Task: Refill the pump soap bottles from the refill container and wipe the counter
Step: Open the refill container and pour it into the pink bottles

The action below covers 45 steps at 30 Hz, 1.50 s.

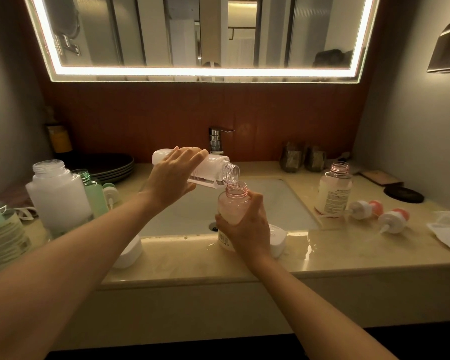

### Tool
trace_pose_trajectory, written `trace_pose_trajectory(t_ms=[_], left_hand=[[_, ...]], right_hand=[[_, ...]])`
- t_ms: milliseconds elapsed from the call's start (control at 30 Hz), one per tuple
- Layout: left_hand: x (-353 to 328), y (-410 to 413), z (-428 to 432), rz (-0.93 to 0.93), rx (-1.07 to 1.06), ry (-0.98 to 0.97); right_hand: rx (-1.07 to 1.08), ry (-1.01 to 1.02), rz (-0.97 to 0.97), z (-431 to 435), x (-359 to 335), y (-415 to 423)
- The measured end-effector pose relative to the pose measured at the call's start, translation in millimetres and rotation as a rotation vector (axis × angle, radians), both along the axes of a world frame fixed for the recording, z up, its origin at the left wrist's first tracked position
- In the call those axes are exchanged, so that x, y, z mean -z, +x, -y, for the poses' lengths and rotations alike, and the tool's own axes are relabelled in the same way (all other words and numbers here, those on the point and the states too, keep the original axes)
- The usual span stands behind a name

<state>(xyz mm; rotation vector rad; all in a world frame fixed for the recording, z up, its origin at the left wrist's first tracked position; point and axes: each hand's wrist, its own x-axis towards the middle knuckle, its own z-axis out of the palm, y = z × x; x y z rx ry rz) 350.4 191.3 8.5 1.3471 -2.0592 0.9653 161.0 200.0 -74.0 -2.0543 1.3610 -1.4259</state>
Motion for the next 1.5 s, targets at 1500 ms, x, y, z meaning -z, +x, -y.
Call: trace_pose_trajectory(t_ms=[1500], left_hand=[[-6.5, -2.7, -4.4, 0.047, 0.005, -0.043]], right_hand=[[-0.007, -0.03, 0.012, 0.5, 1.4, 1.2]])
